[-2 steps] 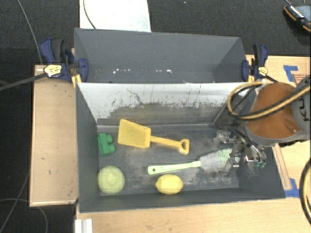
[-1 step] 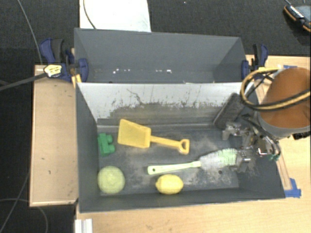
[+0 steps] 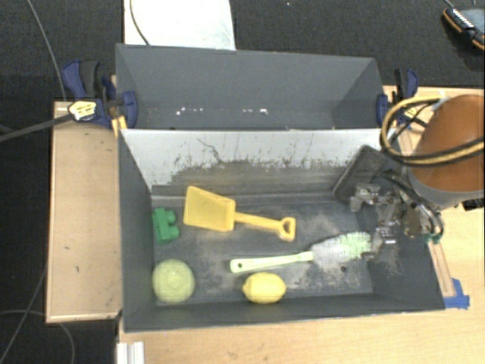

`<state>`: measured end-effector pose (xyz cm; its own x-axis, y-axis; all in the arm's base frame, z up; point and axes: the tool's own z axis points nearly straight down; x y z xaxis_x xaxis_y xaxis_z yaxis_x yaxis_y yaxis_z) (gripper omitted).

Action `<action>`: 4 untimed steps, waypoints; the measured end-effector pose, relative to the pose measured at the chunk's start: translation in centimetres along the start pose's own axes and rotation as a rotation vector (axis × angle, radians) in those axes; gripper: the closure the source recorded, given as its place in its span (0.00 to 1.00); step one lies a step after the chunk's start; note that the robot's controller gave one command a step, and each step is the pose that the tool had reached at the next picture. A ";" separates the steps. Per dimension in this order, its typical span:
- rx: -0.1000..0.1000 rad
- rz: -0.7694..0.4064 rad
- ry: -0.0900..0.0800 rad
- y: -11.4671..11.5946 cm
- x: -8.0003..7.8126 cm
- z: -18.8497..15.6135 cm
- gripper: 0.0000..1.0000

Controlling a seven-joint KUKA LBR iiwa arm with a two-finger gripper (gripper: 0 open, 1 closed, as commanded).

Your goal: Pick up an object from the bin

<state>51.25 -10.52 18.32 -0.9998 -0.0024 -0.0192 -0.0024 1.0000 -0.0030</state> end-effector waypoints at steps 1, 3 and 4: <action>-0.001 -0.025 0.004 -1.6 2.1 8.8 0.00; 0.000 -0.313 -0.004 -1.7 1.1 -0.2 0.00; 0.001 -0.480 -0.005 -1.9 1.9 6.7 0.00</action>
Offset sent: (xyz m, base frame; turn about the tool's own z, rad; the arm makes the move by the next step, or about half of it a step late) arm -0.0235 -0.0288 -0.1132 -0.7115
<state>49.51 -12.46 11.56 -0.8857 -0.4638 -0.0207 -0.4636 0.8859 -0.0136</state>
